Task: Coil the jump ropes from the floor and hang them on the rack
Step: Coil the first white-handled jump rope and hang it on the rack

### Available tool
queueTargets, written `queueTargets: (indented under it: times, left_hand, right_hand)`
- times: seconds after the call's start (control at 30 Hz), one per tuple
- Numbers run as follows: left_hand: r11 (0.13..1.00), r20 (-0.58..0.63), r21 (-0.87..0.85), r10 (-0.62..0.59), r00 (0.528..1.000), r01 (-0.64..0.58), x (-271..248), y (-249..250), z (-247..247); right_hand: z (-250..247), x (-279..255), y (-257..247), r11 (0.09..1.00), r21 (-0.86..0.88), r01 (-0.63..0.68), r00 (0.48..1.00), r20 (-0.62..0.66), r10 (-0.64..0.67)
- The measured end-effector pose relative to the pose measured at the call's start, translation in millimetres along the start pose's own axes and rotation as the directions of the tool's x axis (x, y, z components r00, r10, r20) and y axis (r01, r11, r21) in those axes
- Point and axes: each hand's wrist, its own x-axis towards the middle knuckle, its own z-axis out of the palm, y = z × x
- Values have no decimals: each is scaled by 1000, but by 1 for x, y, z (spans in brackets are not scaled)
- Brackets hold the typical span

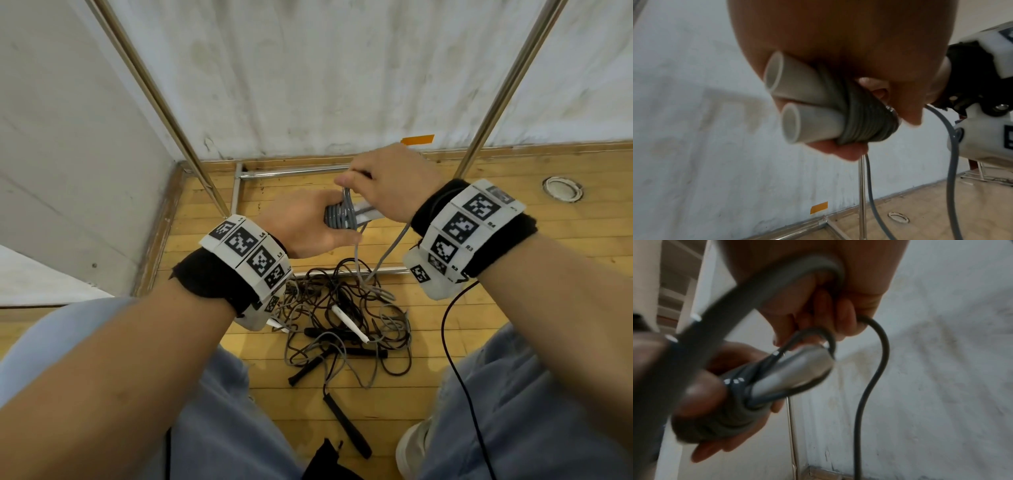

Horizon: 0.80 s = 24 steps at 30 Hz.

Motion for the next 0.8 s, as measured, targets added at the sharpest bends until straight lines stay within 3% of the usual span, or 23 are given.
queueTargets:
  times: [0.13, 0.23, 0.37, 0.5, 0.57, 0.6, 0.73, 0.8]
  left_hand:
    - [998, -123, -59, 11, 992, -18, -3, 5, -3]
    - [995, -161, -87, 35, 986, -50, -7, 7, -7]
    - [971, -238, -223, 36, 971, -90, -12, 12, -18]
    - [877, -320, -467, -45, 946, -116, -13, 18, -25]
    - [838, -347, -532, -81, 934, -124, -12, 18, -26]
    - [818, -360, -560, -101, 928, -129, -12, 17, -26]
    - [769, -399, -625, -162, 902, -138, -10, 12, -30]
    - [768, -402, -625, -167, 900, -137, -9, 11, -32]
  right_hand:
    - [-6, 5, 8, 979, 193, -70, 996, -41, 80]
    - [-11, 3, 15, 903, 407, -135, 986, -31, 162]
    - [-13, 1, 21, 707, 668, -231, 971, 108, 215]
    - [-4, -1, 14, 469, 850, -238, 967, 161, 198]
    - [0, -1, 5, 427, 873, -236, 966, 163, 200]
    - [3, -1, 1, 466, 855, -227, 967, 142, 211]
    - [11, -5, -13, 835, 547, -64, 990, -68, 121]
    - [14, -7, -17, 895, 445, -21, 997, -56, 51]
